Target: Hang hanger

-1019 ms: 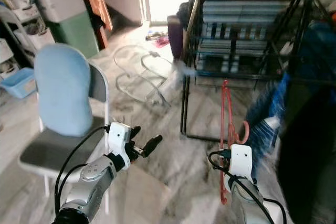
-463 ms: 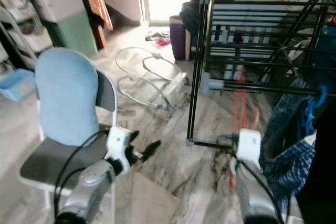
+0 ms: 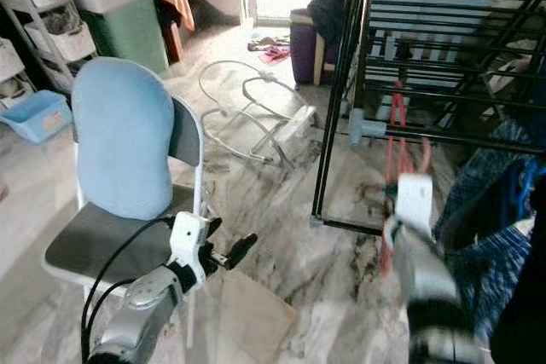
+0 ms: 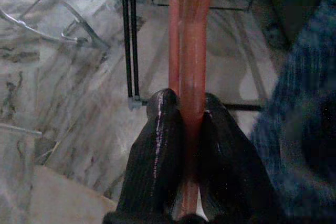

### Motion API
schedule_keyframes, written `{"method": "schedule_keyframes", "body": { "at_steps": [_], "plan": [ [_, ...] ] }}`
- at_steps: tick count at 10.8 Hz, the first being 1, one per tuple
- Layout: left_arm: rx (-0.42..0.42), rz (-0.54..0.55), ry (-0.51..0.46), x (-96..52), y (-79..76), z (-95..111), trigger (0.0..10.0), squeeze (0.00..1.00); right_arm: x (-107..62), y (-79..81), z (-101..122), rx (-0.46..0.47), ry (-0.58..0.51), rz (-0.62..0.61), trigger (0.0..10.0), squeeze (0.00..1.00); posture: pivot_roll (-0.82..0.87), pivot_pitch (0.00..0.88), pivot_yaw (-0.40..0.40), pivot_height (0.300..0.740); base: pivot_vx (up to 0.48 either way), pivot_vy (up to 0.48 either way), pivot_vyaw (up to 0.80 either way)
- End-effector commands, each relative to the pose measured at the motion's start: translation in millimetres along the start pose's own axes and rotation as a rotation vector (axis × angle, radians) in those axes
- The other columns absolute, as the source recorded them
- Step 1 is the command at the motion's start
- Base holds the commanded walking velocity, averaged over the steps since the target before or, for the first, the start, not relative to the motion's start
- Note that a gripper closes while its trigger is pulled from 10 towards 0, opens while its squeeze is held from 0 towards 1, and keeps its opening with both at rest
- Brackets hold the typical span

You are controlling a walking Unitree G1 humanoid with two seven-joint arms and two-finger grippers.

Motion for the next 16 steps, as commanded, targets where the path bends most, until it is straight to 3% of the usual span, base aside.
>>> {"method": "schedule_keyframes", "body": {
  "at_steps": [1, 4, 7, 10, 14, 15, 16],
  "plan": [
    [0.024, 0.004, -0.001, -3.3, 2.5, 2.0, 10.0, 0.00, 3.4, -0.3, 7.7, -0.008, -0.014, 0.002, 10.0, 0.00, -0.09, 0.089, 0.022, 0.740, 0.000, 0.000, 0.00],
    [0.035, 0.025, 0.005, -13.6, 8.4, 0.7, 10.0, 0.00, 15.4, 3.9, 33.5, -0.007, -0.027, 0.015, 10.0, 0.00, -0.05, 0.109, 0.023, 0.740, 0.000, 0.000, 0.00],
    [0.053, 0.017, 0.023, -24.3, 11.5, 1.0, 10.0, 0.00, 22.0, 7.2, 40.6, 0.020, 0.009, 0.003, 10.0, 0.00, -0.01, 0.135, 0.042, 0.740, 0.000, 0.000, 0.00],
    [0.071, 0.012, 0.033, -29.1, 14.4, 4.1, 10.0, 0.00, 22.2, 12.6, 16.0, 0.029, 0.074, -0.003, 10.0, 0.00, 0.01, 0.133, 0.051, 0.740, 0.000, 0.000, 0.00],
    [0.079, -0.018, 0.058, -25.7, 10.5, 3.5, 10.0, 0.00, 19.8, 3.1, -7.5, 0.060, 0.115, -0.032, 10.0, 0.00, 0.00, 0.128, 0.064, 0.740, 0.000, 0.000, 0.00],
    [0.079, -0.019, 0.060, -25.2, 10.0, 3.3, 10.0, 0.00, 19.4, 2.8, -10.5, 0.087, 0.115, -0.033, 10.0, 1.00, 0.00, 0.124, 0.063, 0.740, 0.000, 0.000, 0.00],
    [0.081, -0.018, 0.061, -24.9, 10.7, 3.1, 10.0, 0.00, 19.3, 2.6, -10.4, 0.107, 0.108, -0.035, 10.0, 1.00, 0.00, 0.120, 0.064, 0.740, 0.000, 0.000, 0.00]
  ]
}}
Point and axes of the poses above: a point about 5 cm out from each wrist's last joint towards the gripper, its own x axis pointing out of the wrist towards the gripper, its own z axis along the axis of the wrist's last joint, y = z × x, the point moved 4 cm from there along x, pointing out of the wrist towards the gripper, and after that the axes turned 2 degrees about x, right-handed, at the moved point
